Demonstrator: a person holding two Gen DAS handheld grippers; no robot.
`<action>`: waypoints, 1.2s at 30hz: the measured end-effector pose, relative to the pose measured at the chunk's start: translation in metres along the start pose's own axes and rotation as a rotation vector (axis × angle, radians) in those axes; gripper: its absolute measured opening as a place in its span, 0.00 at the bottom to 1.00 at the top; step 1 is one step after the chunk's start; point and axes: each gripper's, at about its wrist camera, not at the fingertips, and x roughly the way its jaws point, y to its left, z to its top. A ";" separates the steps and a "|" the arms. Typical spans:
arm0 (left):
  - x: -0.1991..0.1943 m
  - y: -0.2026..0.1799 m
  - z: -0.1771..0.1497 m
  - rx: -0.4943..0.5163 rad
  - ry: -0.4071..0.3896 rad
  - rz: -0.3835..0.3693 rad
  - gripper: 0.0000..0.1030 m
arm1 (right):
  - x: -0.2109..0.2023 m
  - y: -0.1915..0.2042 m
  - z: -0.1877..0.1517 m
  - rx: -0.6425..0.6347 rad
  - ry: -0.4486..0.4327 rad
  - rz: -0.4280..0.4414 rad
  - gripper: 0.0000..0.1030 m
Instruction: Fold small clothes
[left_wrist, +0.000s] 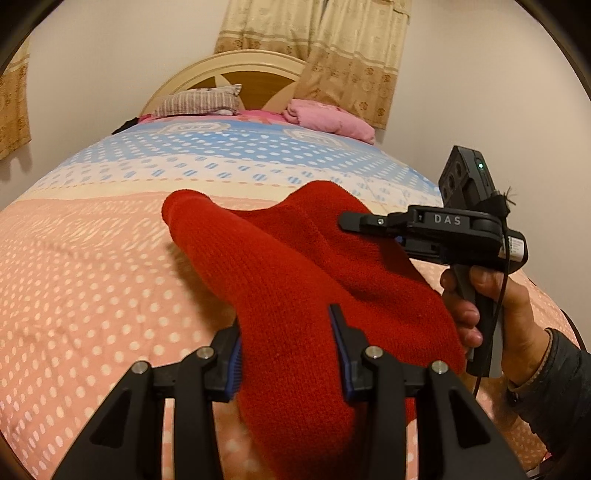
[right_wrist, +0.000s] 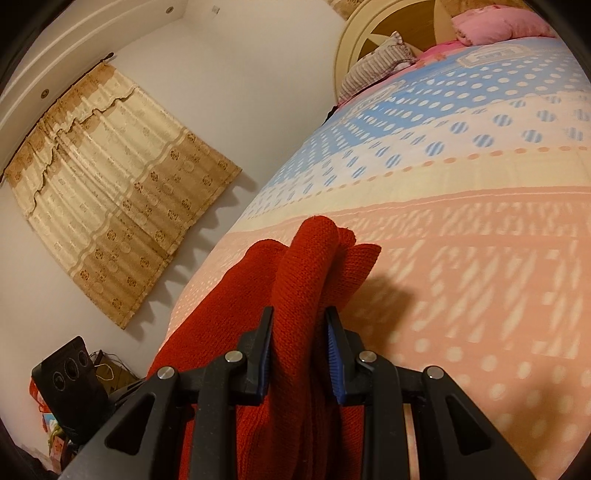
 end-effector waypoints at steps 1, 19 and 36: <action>-0.001 0.003 -0.001 -0.005 -0.002 0.003 0.40 | 0.003 0.002 0.000 -0.001 0.004 0.003 0.26; -0.019 0.033 -0.025 -0.065 -0.012 0.031 0.40 | 0.046 0.025 -0.005 -0.022 0.066 0.036 0.26; -0.030 0.049 -0.042 -0.091 -0.006 0.038 0.40 | 0.065 0.035 -0.009 -0.019 0.089 0.071 0.26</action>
